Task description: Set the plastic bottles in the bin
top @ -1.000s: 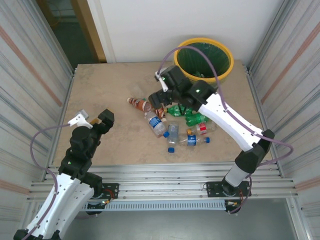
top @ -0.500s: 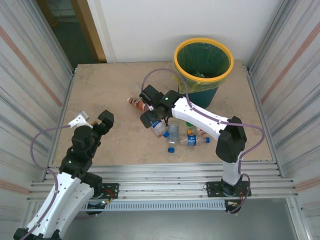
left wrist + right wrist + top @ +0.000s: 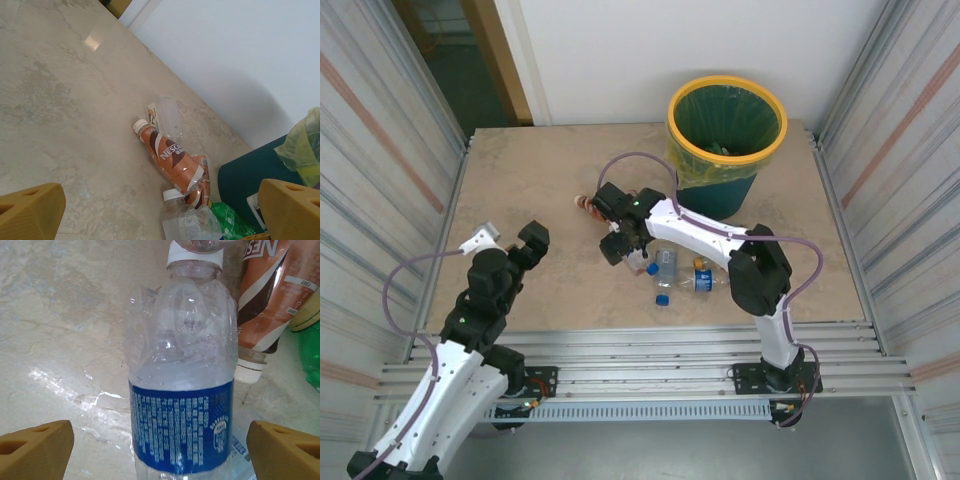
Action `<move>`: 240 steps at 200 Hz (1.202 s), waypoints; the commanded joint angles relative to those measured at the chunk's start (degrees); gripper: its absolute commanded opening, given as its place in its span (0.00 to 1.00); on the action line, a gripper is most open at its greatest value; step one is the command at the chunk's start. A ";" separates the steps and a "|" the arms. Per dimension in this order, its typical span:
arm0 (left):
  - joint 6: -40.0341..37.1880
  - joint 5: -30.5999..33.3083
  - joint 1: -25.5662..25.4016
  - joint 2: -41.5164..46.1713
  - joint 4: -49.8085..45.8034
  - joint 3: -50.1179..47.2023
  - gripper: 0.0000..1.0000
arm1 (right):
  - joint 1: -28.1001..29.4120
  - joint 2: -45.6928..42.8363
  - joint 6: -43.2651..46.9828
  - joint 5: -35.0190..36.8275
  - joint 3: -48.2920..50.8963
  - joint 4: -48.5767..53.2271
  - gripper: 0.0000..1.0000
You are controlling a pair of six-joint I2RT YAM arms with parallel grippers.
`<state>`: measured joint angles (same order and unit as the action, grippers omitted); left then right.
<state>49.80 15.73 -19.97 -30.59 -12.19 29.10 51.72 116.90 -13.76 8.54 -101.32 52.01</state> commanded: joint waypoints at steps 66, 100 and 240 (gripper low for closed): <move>0.11 1.21 -0.01 -0.68 0.23 0.25 0.99 | -1.32 4.68 -1.53 0.17 0.93 -0.94 0.79; 0.08 1.12 0.02 -0.61 0.08 0.23 0.99 | -1.84 5.44 -1.61 0.34 1.28 -1.39 0.72; 0.28 1.11 0.09 -0.09 0.14 -0.36 0.99 | -0.93 -4.11 -2.41 1.52 1.69 -0.49 0.33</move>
<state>49.80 15.70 -19.97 -30.96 -12.19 29.10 50.11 119.02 -14.81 8.99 -99.83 50.28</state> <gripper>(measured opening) 0.988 0.529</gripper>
